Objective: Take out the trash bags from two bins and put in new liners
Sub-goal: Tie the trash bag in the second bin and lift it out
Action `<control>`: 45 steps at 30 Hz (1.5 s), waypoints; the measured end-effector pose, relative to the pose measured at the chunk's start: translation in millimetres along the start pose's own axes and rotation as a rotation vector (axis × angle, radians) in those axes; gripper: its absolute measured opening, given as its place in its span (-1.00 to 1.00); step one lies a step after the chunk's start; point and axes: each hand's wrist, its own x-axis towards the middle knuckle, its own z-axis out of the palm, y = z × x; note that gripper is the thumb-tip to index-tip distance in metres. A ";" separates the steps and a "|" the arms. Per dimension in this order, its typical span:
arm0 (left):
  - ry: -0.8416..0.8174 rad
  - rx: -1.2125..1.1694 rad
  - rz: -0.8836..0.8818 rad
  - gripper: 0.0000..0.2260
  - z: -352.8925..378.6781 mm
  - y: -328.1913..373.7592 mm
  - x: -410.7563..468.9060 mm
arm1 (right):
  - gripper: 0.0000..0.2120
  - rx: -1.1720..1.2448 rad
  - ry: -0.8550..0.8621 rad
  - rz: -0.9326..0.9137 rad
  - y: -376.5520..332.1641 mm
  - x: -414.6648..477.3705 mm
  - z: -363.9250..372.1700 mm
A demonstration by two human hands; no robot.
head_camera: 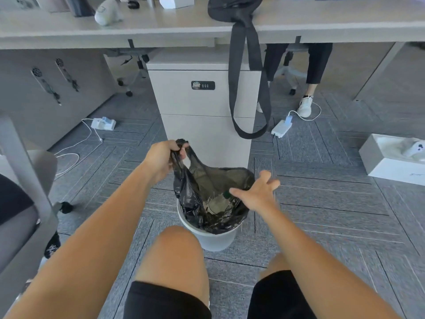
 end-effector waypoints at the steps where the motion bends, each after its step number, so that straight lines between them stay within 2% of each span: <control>1: -0.039 0.022 0.051 -0.71 2.5 -0.7 -0.3 | -0.17 -0.139 0.000 -0.023 -0.6 -4.0 2.5; 3: -0.056 0.046 0.141 -0.67 8.8 -3.4 1.4 | -0.22 -0.339 -0.032 -0.059 -2.6 -11.3 4.4; 6: -0.044 0.177 0.263 -0.58 17.4 -10.4 3.0 | -0.40 -0.464 -0.127 -0.128 -8.0 -19.4 1.5; 9: -0.022 0.387 0.331 -0.57 22.1 -21.5 -2.3 | -0.59 -0.547 -0.136 -0.205 -14.5 -24.3 -9.8; 12: 0.127 0.553 0.380 -0.60 18.4 -38.6 -3.3 | -0.66 -0.321 -0.242 -0.338 -24.3 -24.5 -20.4; 14: 0.199 0.457 0.376 -0.57 14.2 -49.1 -4.5 | -0.70 -0.133 -0.282 -0.388 -30.7 -22.4 -26.2; 17: 0.274 0.273 0.264 -0.46 9.7 -59.4 -5.8 | -0.81 -0.045 -0.223 -0.414 -36.6 -15.7 -34.0; 19: 0.268 0.256 0.142 -0.28 -0.5 -67.1 -1.0 | -0.59 -0.027 -0.231 -0.386 -36.7 -11.6 -39.0; 20: 0.245 0.288 0.068 -0.12 -4.8 -67.9 -0.1 | -0.46 -0.035 -0.264 -0.370 -36.6 -11.2 -41.7; 22: 0.190 0.450 -0.052 0.23 -9.6 -70.3 8.0 | -0.28 -0.118 -0.307 -0.400 -36.1 -11.2 -45.3; 23: 0.180 0.571 -0.072 0.30 -7.3 -70.3 12.6 | -0.23 -0.187 -0.309 -0.439 -34.8 -11.0 -46.5; 25: 0.167 0.830 -0.028 0.18 4.7 -69.6 23.6 | -0.22 -0.357 -0.306 -0.499 -31.7 -10.9 -49.6; 27: 0.158 0.966 0.066 -0.10 20.4 -64.2 33.1 | -0.38 -0.508 -0.283 -0.528 -27.5 -7.6 -53.3; 29: 0.158 0.934 0.186 -0.53 36.9 -60.2 39.4 | -0.66 -0.601 -0.261 -0.552 -24.0 -3.2 -57.4; 30: 0.139 0.862 0.233 -0.68 44.6 -60.5 41.3 | -0.75 -0.620 -0.249 -0.562 -24.1 -1.7 -59.3; 33: 0.029 0.631 0.235 -0.77 63.4 -63.8 43.7 | -0.81 -0.606 -0.236 -0.628 -31.3 1.4 -60.2; 36: -0.048 0.535 0.221 -0.80 71.1 -69.7 45.8 | -0.83 -0.542 -0.240 -0.707 -43.6 1.3 -52.7; 37: -0.078 0.506 0.202 -0.78 71.6 -70.1 45.8 | -0.84 -0.539 -0.238 -0.735 -47.4 1.3 -49.1; 39: -0.167 0.479 0.192 -0.57 71.4 -69.8 47.6 | -0.86 -0.553 -0.223 -0.794 -54.5 0.9 -42.0; 41: -0.218 0.574 0.157 -0.32 70.1 -69.7 51.9 | -0.87 -0.556 -0.214 -0.831 -61.7 0.7 -36.5; 42: -0.224 0.689 0.146 -0.34 70.1 -70.2 56.1 | -0.87 -0.550 -0.211 -0.848 -65.0 1.5 -34.4; 45: -0.237 1.139 0.156 -0.71 74.3 -66.0 57.3 | -0.87 -0.538 -0.205 -0.903 -74.5 10.2 -27.8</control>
